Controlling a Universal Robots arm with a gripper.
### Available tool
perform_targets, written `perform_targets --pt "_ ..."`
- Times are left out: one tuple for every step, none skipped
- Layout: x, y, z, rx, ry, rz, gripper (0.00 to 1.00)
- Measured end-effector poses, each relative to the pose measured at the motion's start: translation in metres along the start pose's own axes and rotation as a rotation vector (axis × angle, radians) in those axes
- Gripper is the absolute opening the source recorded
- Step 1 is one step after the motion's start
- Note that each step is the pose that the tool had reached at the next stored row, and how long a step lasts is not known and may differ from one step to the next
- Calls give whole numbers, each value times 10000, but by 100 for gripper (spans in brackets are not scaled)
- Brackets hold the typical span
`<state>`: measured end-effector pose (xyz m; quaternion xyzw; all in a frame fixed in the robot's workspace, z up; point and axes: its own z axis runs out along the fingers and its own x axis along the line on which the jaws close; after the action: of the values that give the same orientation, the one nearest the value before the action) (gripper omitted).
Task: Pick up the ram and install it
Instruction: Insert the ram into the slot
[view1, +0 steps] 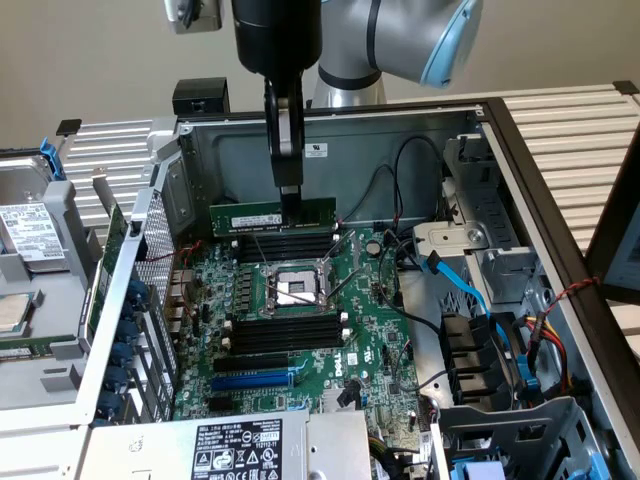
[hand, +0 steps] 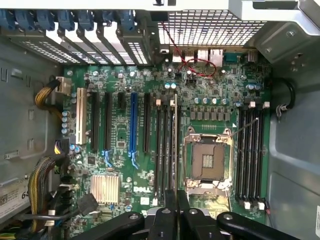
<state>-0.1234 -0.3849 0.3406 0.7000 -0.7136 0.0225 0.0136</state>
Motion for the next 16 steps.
perform_targets --pt "0 0 9 -1 12 31 12" --pt "0 0 18 -2 24 59 12" --pt "0 0 26 -4 31 82 12" --pt "2 0 33 -4 36 100 12" --pt "5 -1 40 -5 39 117 12" --pt "7 -2 48 -6 42 133 12" --pt "10 -2 56 -7 43 150 12" --pt "15 -3 63 -7 45 166 12" --pt "20 -4 70 -8 45 181 12" --pt "26 -5 76 -10 46 195 12" --pt "32 -5 85 -10 46 204 12" --pt "38 -6 93 -10 48 213 12" --pt "44 -7 101 -11 50 219 12" --pt "52 -8 110 -11 51 222 12" --pt "59 -11 121 -9 51 224 12" --pt "67 -15 134 -9 50 224 12"
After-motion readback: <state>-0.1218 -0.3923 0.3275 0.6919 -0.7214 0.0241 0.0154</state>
